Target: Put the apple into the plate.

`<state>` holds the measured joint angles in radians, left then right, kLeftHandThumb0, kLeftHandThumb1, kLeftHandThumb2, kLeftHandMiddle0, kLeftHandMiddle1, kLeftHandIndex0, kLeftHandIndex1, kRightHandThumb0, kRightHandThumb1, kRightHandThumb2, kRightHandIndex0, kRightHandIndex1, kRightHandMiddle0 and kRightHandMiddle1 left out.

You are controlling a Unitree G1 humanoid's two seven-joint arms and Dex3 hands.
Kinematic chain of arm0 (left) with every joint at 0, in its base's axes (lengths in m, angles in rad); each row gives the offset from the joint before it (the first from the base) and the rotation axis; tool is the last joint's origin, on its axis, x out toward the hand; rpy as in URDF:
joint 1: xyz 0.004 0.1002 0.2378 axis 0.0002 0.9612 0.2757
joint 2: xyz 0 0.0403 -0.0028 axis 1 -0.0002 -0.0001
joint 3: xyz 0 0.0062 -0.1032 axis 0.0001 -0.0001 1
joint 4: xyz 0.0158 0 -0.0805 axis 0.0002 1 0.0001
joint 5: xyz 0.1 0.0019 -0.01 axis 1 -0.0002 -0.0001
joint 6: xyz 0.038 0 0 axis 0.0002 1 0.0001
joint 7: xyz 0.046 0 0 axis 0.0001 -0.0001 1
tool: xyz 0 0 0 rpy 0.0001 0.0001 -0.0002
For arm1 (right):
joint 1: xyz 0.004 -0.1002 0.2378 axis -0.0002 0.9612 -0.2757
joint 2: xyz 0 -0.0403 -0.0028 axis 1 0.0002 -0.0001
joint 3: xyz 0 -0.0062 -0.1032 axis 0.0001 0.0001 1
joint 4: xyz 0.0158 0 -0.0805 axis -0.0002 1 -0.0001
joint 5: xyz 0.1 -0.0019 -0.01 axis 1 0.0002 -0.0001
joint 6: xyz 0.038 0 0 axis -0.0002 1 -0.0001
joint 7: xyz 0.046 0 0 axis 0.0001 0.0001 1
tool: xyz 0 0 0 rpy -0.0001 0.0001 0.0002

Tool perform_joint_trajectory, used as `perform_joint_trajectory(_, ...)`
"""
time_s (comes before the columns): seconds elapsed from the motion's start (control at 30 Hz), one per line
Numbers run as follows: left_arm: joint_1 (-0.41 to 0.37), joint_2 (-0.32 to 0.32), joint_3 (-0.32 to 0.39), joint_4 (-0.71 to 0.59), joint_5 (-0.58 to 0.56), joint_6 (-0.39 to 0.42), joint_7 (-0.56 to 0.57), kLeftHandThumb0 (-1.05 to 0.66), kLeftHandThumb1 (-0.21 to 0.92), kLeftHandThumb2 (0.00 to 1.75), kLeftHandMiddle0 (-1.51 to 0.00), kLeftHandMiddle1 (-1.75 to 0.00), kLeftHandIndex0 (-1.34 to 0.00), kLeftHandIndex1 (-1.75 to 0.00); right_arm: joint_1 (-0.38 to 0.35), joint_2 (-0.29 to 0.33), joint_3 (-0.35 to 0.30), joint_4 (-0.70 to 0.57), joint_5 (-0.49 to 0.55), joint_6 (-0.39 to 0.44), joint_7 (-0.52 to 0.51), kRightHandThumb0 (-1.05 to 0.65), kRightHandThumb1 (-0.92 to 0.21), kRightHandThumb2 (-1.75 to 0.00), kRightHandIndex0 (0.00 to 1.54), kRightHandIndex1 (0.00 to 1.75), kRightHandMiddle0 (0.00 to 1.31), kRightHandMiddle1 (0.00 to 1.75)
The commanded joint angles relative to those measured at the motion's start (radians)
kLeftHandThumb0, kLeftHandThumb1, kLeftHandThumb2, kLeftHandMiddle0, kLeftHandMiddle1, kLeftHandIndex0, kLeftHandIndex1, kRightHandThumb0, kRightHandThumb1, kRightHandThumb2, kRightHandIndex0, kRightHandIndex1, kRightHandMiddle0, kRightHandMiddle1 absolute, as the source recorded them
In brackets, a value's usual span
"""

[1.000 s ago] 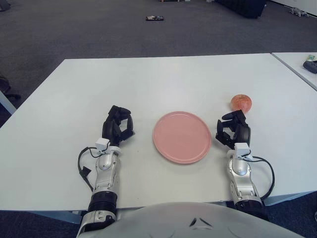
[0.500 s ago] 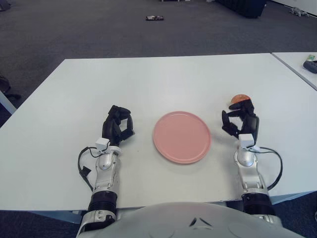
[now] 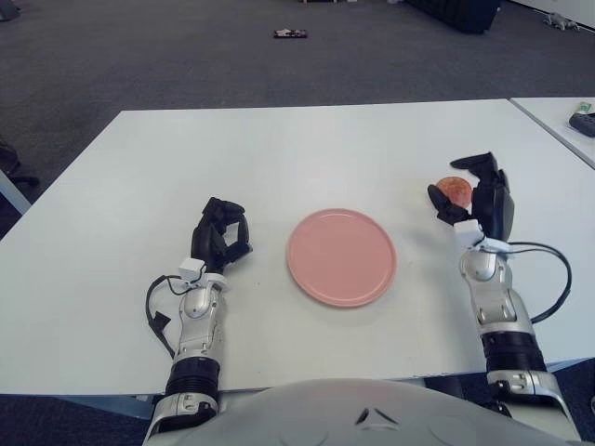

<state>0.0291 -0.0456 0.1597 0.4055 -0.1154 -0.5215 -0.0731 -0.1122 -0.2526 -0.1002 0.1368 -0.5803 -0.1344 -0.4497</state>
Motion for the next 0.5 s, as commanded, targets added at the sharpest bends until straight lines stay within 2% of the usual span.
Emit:
perform_joint_trajectory(0.0,0.027,-0.01,0.005,0.044,-0.013,-0.015,0.003,-0.41,0.54,1.05,-0.96,-1.75,-0.44,-1.75,-0.02,-0.016,0.01,-0.027,-0.025,0.064,0.019,-0.77,-0.53,-0.88,0.0,0.07,0.0,0.43)
perform_joint_trajectory(0.13,0.032,-0.01,0.003,0.037,-0.007,-0.008,0.007,-0.41,0.54,1.04,-0.96,-1.75,-0.44,-1.75,-0.049,-0.033,0.014,-0.035,-0.054,0.15,0.032,-0.83,-0.51,-0.84,0.0,0.01,0.0,0.14)
perform_joint_trajectory(0.2,0.034,-0.009,0.002,0.033,-0.001,-0.005,0.012,-0.41,0.54,1.04,-0.96,-1.75,-0.44,-1.75,-0.091,-0.049,0.019,-0.013,-0.069,0.202,0.051,-0.84,-0.49,-0.82,0.0,0.01,0.0,0.07)
perform_joint_trajectory(0.33,0.037,-0.009,0.002,0.027,0.004,0.0,0.018,-0.41,0.54,1.04,-0.96,-1.75,-0.44,-1.75,-0.155,-0.074,0.034,0.031,-0.083,0.269,0.081,-0.87,-0.47,-0.8,0.0,0.0,0.0,0.01)
perform_joint_trajectory(0.47,0.041,-0.009,0.001,0.021,0.005,0.009,0.024,-0.41,0.54,1.04,-0.95,-1.75,-0.44,-1.75,-0.182,-0.093,0.049,0.039,-0.092,0.34,0.121,-0.93,-0.49,-0.73,0.0,0.0,0.0,0.0)
